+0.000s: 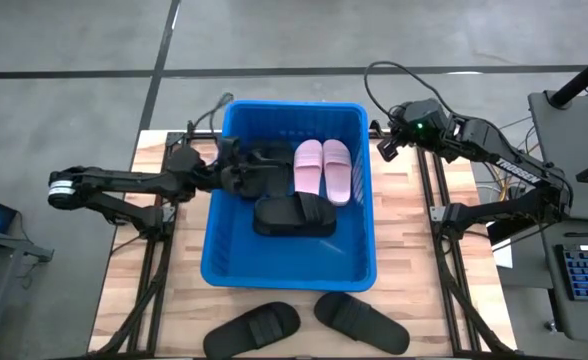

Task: Pick and place slides into bin
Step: Put the black slide into the blue bin

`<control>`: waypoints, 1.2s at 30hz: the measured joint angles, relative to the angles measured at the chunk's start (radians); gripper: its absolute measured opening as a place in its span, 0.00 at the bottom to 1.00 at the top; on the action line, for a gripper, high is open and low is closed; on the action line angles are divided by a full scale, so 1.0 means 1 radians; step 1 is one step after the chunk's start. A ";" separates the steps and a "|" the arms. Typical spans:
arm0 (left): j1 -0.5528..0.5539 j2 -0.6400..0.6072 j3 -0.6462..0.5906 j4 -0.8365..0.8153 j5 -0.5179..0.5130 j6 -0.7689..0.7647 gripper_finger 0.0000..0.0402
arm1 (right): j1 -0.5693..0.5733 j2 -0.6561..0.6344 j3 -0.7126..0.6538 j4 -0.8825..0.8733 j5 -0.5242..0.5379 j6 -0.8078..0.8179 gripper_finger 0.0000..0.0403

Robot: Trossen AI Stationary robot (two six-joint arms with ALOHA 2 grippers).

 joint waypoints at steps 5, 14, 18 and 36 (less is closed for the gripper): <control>0.005 -0.003 -0.002 0.021 0.001 0.204 0.33 | 0.000 0.000 0.001 -0.003 -0.126 0.046 0.03; 0.009 -0.052 -0.006 0.020 0.057 0.279 0.08 | 0.028 -0.007 0.015 0.209 -0.577 0.322 0.03; 0.032 -0.141 -0.006 0.023 0.090 0.420 0.01 | 0.129 -0.022 0.016 0.461 -0.556 0.413 0.03; 0.039 -0.434 -0.042 -0.214 0.111 0.478 0.03 | 0.696 0.002 0.015 0.506 -0.080 0.917 0.03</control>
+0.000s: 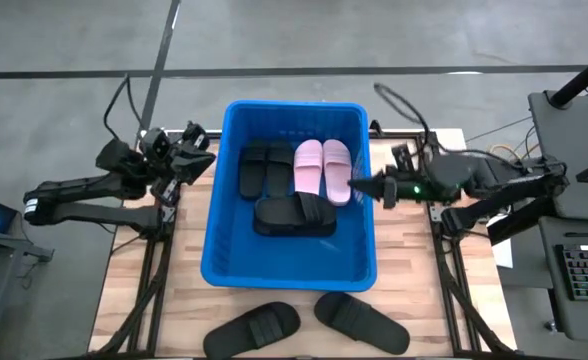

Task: Pick and place slides into bin
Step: Put the black slide into the blue bin

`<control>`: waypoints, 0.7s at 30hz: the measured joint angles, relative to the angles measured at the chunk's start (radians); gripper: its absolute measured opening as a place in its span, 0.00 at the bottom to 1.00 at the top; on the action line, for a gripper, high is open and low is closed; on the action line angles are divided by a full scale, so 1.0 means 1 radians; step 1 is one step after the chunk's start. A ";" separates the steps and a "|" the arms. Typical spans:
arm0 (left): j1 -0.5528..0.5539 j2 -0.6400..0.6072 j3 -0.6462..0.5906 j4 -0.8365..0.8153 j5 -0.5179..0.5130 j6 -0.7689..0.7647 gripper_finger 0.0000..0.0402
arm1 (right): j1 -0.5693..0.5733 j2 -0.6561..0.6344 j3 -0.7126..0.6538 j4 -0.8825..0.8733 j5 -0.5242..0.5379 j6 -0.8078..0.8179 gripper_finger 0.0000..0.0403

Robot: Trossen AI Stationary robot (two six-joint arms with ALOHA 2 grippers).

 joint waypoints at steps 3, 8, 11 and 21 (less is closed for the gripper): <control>0.000 -0.020 0.000 -0.058 0.000 0.001 0.03 | 0.117 0.002 0.000 -0.022 0.106 0.106 0.03; 0.001 -0.034 0.000 -0.105 0.000 0.001 0.03 | 0.306 0.017 0.000 -0.055 0.220 0.242 0.03; 0.001 -0.028 0.000 -0.111 0.000 0.001 0.03 | 0.401 0.036 0.000 -0.068 0.205 0.292 0.03; 0.001 0.029 0.000 -0.110 0.000 -0.001 0.03 | 0.540 0.158 -0.001 -0.059 0.070 0.454 0.07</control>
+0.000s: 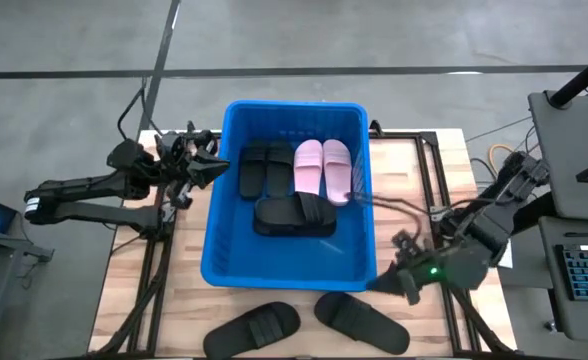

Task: Pick and place slides into bin
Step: Put the black slide into the blue bin

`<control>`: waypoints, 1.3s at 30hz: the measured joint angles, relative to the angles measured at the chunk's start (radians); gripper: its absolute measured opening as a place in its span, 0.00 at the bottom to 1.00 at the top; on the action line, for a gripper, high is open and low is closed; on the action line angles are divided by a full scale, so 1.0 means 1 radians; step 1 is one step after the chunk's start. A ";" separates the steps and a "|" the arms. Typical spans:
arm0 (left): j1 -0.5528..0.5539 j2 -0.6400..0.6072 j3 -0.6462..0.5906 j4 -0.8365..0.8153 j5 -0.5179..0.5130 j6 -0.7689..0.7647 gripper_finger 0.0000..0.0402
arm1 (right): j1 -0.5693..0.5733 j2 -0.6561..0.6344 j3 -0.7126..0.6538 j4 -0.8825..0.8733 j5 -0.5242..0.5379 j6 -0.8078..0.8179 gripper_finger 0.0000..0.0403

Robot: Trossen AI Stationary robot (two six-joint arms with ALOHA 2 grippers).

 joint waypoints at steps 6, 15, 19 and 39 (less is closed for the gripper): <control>0.000 0.037 0.001 0.001 0.000 0.000 0.03 | 0.001 0.119 0.000 -0.001 -0.200 0.249 0.24; 0.000 0.074 0.001 0.002 0.000 -0.008 0.03 | 0.030 0.310 0.000 -0.018 -0.320 0.461 0.44; 0.000 0.080 0.002 0.003 0.000 -0.008 0.03 | 0.049 0.351 0.000 -0.027 -0.274 0.487 0.47; 0.000 0.074 0.004 0.001 -0.002 -0.011 0.03 | 0.162 0.502 0.000 -0.248 -0.025 0.784 0.45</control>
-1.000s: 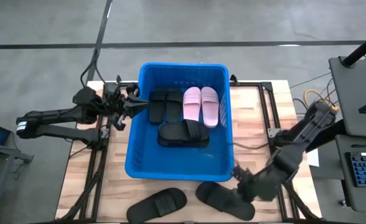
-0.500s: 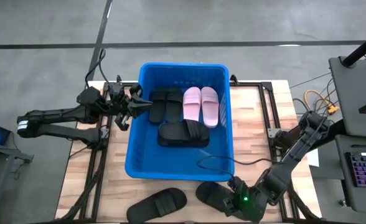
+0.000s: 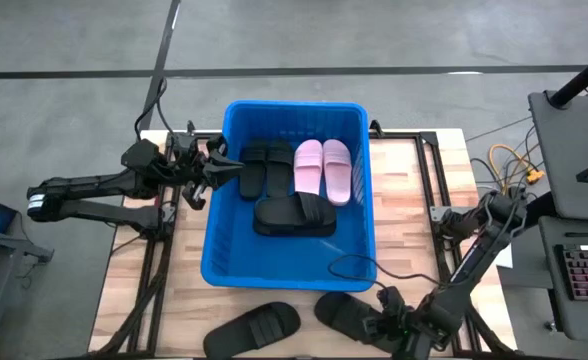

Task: Pick and place slides into bin
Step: Put the black slide into the blue bin

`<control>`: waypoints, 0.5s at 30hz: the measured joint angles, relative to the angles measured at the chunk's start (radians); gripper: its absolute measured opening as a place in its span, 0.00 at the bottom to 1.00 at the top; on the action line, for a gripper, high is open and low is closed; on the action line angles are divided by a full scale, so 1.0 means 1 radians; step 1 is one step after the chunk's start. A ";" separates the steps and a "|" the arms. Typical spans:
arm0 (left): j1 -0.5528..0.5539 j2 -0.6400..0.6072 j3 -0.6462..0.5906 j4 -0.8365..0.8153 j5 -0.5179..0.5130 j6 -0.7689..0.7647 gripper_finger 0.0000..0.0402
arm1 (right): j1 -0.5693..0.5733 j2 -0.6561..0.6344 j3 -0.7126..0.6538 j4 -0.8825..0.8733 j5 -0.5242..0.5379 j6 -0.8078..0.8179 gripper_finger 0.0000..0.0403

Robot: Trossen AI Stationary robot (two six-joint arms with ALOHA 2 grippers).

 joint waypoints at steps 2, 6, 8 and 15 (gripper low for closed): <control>0.000 0.001 0.000 0.001 0.000 0.000 0.03 | -0.006 0.033 0.001 0.023 0.000 0.001 0.44; 0.000 0.001 0.000 0.001 0.000 -0.022 0.03 | -0.011 0.081 0.001 0.029 0.000 0.024 0.43; 0.000 0.002 0.000 0.001 0.000 -0.024 0.03 | -0.015 0.096 0.001 0.031 0.000 0.024 0.42; 0.000 0.007 0.000 -0.001 0.000 -0.024 0.03 | -0.020 0.153 0.001 0.039 0.022 0.023 0.41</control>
